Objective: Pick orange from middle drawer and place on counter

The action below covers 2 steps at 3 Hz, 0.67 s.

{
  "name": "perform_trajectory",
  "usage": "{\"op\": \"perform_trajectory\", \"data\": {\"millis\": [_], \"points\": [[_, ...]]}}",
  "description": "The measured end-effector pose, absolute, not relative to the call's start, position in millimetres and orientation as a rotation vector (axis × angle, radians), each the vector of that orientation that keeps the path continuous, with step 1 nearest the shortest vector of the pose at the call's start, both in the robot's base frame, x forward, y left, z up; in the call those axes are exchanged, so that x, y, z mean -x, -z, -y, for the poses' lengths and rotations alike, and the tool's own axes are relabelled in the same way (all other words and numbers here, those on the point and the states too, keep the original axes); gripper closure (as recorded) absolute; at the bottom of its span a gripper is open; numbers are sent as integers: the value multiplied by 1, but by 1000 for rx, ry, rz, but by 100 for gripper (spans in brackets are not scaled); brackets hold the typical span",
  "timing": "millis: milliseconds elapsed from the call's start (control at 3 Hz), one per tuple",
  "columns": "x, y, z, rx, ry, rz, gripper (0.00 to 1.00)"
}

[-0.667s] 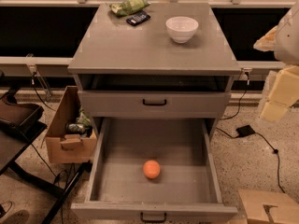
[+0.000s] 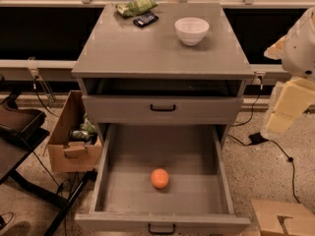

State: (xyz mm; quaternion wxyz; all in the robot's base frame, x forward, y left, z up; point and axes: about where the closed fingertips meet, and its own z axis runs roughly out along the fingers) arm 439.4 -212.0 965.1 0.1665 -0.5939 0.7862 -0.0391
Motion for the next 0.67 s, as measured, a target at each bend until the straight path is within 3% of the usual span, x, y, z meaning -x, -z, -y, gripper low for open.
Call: {"op": "perform_trajectory", "data": {"millis": [667], "points": [[-434,-821,158,1565,-132,-2269,0]]}}
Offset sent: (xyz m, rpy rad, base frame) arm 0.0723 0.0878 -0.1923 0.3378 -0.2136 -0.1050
